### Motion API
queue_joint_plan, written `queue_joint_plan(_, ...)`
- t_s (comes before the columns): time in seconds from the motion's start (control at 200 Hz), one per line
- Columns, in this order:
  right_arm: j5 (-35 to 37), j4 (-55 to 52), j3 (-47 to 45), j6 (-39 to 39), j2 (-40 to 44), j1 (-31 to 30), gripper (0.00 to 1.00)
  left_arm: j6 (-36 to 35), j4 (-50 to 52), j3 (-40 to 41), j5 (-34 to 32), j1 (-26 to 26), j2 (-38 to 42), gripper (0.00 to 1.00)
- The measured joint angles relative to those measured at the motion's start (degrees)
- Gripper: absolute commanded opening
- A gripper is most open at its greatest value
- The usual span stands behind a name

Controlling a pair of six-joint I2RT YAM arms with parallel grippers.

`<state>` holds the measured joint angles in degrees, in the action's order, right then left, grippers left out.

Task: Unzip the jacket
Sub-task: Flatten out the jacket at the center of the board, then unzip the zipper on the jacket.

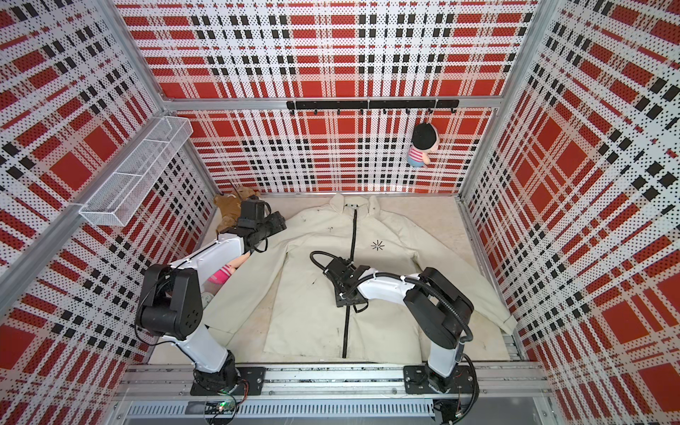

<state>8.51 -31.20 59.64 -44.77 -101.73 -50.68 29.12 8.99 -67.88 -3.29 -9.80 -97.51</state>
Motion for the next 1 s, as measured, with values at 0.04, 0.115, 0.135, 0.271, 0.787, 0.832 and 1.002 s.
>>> queue_joint_plan(0.04, 0.6, 0.2, -0.4, -0.6, 0.2, -0.2, 0.30, 0.1, -0.1, 0.2, 0.0, 0.2, 0.1, 0.67)
queue_joint_plan(0.115, 1.6, 0.9, -1.5, -1.6, 0.8, -0.2, 0.22, 0.4, -0.2, 1.0, 0.3, 0.5, 0.0, 0.64)
queue_joint_plan(0.135, 1.7, 0.9, -1.8, -1.4, 0.9, -0.2, 0.22, 0.5, -0.2, 1.2, 0.5, 0.5, 0.0, 0.63)
queue_joint_plan(0.271, 3.1, 2.6, -3.5, -1.5, 1.9, 0.0, 0.17, 1.0, -0.2, 2.4, 1.9, 0.7, -0.8, 0.57)
queue_joint_plan(0.787, 3.0, 4.9, -9.8, 5.2, 7.1, 9.9, 0.20, 0.2, 0.4, 1.9, 6.4, -1.1, -9.9, 0.35)
queue_joint_plan(0.832, 2.1, 5.4, -10.1, 6.1, 7.3, 9.9, 0.26, -0.1, 0.8, 1.9, 5.5, -1.4, -10.7, 0.34)
queue_joint_plan(1.002, -5.0, 6.5, -11.6, 9.7, 10.5, 9.8, 0.63, -2.0, 2.3, 1.2, 0.4, -2.9, -10.3, 0.44)
